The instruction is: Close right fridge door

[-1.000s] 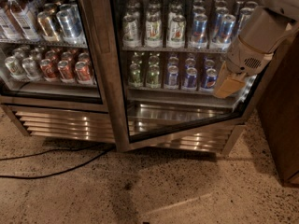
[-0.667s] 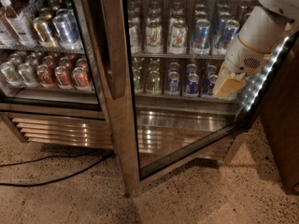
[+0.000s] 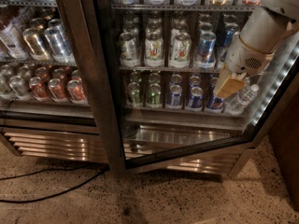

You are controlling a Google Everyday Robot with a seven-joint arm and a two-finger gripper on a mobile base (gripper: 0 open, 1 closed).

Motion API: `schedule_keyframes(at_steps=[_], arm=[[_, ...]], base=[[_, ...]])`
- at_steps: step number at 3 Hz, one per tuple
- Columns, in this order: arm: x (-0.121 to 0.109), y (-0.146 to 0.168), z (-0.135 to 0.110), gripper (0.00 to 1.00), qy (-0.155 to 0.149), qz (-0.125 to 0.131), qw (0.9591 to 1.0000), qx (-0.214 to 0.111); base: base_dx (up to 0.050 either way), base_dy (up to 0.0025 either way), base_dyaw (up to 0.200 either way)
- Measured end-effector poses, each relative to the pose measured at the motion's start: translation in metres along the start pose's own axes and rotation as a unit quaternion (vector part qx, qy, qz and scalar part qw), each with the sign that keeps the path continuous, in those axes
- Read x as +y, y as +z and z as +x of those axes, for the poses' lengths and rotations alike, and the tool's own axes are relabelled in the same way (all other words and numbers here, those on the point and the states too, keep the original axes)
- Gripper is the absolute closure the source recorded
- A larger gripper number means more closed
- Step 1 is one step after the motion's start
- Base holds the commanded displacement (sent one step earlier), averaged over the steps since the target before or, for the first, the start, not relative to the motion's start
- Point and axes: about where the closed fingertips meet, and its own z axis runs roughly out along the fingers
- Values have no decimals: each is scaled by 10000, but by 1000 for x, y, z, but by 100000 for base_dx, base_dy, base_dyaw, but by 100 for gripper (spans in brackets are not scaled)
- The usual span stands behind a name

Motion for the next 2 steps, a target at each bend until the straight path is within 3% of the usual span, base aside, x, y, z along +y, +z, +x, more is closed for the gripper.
schedule_keyframes(at_steps=[2], arm=[[0, 0, 0, 100, 0, 0, 10000, 0]], base=[[4799, 0, -7]])
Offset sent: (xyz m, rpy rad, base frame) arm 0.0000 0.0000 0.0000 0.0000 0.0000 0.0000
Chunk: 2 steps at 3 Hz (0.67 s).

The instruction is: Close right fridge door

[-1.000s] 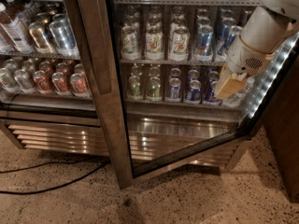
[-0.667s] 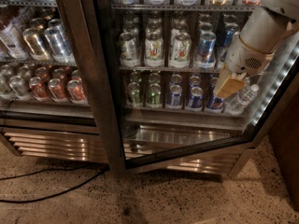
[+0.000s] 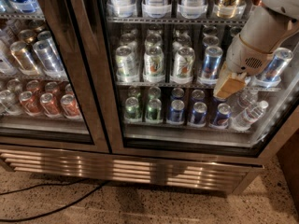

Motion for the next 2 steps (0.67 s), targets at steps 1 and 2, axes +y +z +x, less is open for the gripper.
schedule_keyframes(at_steps=[1, 2], arm=[[0, 0, 0, 100, 0, 0, 10000, 0], [0, 0, 0, 100, 0, 0, 10000, 0]], base=[[-5002, 4, -27], [0, 0, 0]])
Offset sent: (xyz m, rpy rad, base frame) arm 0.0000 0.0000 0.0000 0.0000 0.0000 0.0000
